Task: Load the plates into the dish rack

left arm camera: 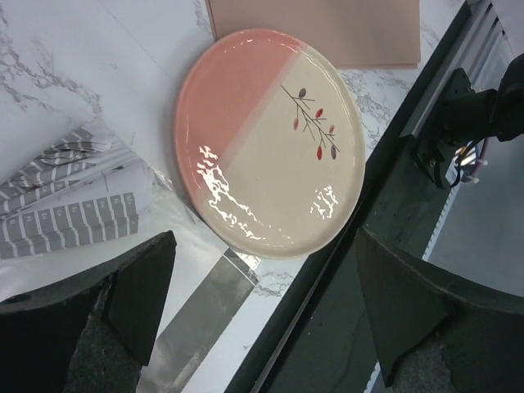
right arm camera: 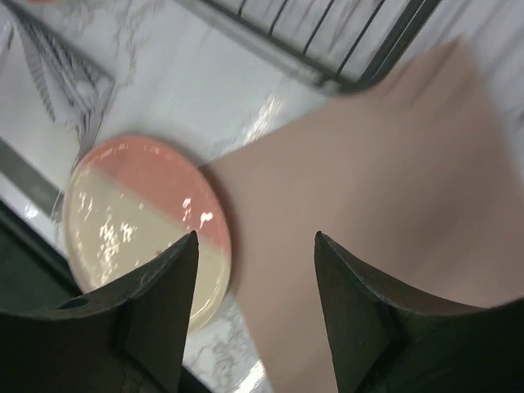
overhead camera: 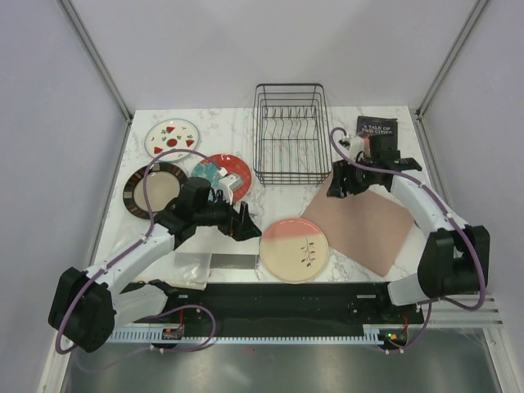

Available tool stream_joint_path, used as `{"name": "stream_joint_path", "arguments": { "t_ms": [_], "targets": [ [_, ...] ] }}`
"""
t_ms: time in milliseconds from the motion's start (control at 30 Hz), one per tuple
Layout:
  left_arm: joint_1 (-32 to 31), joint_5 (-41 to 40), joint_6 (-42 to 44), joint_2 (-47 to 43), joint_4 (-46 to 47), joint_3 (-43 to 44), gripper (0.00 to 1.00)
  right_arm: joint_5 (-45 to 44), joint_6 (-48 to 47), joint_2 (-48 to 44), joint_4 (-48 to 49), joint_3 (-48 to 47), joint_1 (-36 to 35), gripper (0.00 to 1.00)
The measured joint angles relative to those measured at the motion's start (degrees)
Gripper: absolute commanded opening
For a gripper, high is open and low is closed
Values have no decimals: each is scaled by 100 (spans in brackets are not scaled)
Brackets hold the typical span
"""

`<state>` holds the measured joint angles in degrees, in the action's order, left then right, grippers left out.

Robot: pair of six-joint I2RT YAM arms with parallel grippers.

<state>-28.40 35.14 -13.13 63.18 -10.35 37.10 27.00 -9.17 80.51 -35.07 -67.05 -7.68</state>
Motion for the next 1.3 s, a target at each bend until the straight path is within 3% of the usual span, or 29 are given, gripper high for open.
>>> {"name": "stream_joint_path", "arguments": {
  "t_ms": [200, 400, 500, 733, 1000, 1067, 1167, 1200, 1300],
  "targets": [
    [-7, -98, 37, 52, 190, 7, 99, 979, 479, 752, -280, 1200, 149, 64],
    [120, -286, 168, 133, 190, 232, 99, 1296, 621, 1427, -264, 1298, 153, 62],
    [210, -310, 162, 133, 168, 249, 94, 1419, 597, 1902, -282, 1228, 153, 61],
    [251, 17, -116, 140, 131, -87, 68, 1847, 525, 2269, -459, 1161, 146, 59],
    [245, 199, -592, 520, 131, -474, 64, 1829, 509, 2369, -570, 1104, -264, 55],
    [227, 203, -660, 518, 164, -525, 65, 1679, 527, 2396, -616, 1010, -402, 48],
    [216, 201, -699, 518, 214, -538, 66, 1473, 610, 2494, -662, 892, -501, 30],
    [219, 201, -702, 514, 227, -538, 68, 1399, 608, 2533, -673, 863, -507, 21],
    [219, 199, -699, 505, 278, -538, 75, 1200, 634, 2612, -704, 817, -507, 5]
  ]
}}
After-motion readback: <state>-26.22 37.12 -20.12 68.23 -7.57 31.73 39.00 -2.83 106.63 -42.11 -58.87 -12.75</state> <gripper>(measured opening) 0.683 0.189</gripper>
